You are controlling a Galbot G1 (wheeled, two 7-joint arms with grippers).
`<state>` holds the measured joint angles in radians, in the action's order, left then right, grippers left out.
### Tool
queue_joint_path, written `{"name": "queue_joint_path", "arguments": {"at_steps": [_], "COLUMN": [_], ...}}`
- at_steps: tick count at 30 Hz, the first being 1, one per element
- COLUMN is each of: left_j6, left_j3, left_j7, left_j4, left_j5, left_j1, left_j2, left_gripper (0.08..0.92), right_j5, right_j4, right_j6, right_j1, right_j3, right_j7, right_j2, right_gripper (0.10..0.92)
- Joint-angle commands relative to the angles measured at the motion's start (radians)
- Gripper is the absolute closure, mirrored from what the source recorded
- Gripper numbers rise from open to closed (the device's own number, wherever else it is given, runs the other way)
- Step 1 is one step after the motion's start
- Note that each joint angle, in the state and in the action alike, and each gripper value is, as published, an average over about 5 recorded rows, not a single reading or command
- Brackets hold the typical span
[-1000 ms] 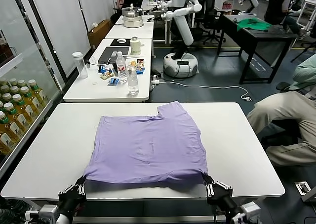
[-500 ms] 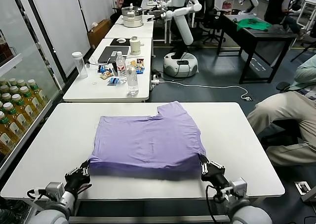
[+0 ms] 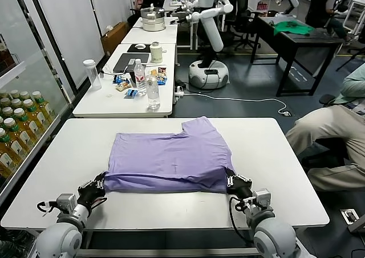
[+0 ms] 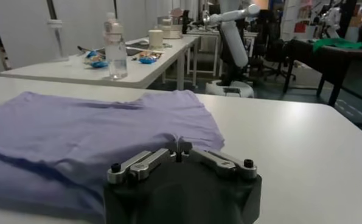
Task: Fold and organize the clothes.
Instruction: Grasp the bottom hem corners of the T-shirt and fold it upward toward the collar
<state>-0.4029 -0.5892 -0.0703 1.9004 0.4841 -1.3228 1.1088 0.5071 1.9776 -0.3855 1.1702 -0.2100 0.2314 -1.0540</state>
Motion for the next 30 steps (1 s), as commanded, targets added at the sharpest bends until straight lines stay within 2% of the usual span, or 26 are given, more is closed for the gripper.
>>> {"name": "queue_joint_path", "arguments": {"at_steps": [1, 11, 14, 16, 24, 30], "left_j6": [0.008, -0.001, -0.016, -0.019, -0.015, -0.012], "left_j3": [0.018, 0.039, 0.037, 0.033, 0.002, -0.023], "left_j7": [0.025, 0.037, 0.027, 0.019, -0.004, -0.011], "left_j4": [-0.059, -0.141, -0.153, -0.157, -0.132, -0.046], "left_j5": [-0.001, -0.048, -0.066, -0.068, -0.061, -0.024], "left_j1": [0.086, 0.115, 0.111, 0.108, 0.095, 0.050], "left_j2": [-0.007, -0.006, -0.001, 0.002, -0.002, -0.027], "left_gripper": [0.913, 0.913, 0.913, 0.898, 0.686, 0.513], "right_j5": [-0.001, -0.034, -0.042, -0.046, -0.053, -0.043], "right_j4": [-0.045, -0.090, -0.101, -0.110, -0.140, -0.067], "right_j6": [-0.002, -0.006, -0.010, -0.010, -0.006, -0.016], "right_j1": [-0.042, -0.057, -0.060, -0.062, -0.088, -0.047], "right_j3": [0.004, 0.021, 0.035, 0.045, 0.051, 0.008], "right_j7": [0.002, -0.006, -0.007, -0.006, 0.005, 0.011], "right_j2": [-0.011, -0.027, -0.038, -0.047, -0.077, -0.063], "right_gripper": [0.914, 0.913, 0.873, 0.815, 0.591, 0.417]}}
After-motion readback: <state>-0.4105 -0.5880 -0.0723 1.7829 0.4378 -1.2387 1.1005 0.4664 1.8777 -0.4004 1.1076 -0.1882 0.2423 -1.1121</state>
